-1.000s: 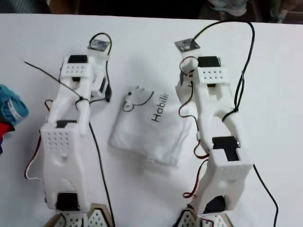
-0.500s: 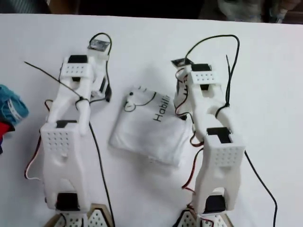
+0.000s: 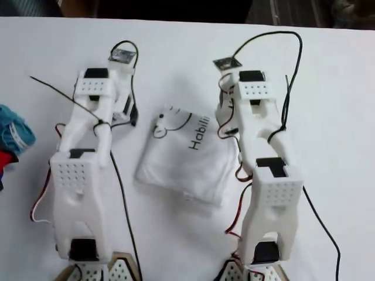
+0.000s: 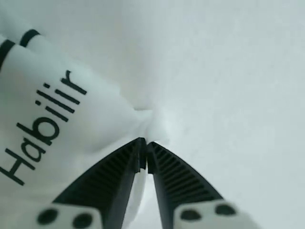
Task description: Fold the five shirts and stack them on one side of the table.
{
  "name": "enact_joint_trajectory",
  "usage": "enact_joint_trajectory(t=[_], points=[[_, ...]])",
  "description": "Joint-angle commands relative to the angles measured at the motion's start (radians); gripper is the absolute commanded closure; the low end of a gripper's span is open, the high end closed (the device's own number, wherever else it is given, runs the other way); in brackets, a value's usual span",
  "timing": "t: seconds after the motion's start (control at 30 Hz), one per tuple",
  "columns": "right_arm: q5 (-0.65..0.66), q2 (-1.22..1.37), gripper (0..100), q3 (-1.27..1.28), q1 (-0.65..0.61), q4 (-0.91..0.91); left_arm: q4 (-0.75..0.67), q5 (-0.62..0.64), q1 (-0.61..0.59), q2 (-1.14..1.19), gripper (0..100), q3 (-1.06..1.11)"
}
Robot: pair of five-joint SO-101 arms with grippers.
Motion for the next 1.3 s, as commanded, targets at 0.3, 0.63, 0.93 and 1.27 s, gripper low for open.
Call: enact_joint_trajectory(t=[0.3,0.63,0.93,1.27], points=[[0.100,0.005,97.8,-0.244,-0.004,0.039,-0.032,0.009,-0.003,0.006,77,-0.010],[0.167,0.007,97.8,-0.399,0.047,0.114,-0.032,0.009,-0.003,0.006,77,-0.010],[0.163,0.007,91.1,-0.379,0.047,0.163,-0.032,0.009,-0.003,0.006,77,-0.010],[-0.026,-0.059,84.0,-0.028,0.025,0.234,-0.032,0.009,-0.003,0.006,77,-0.010]])
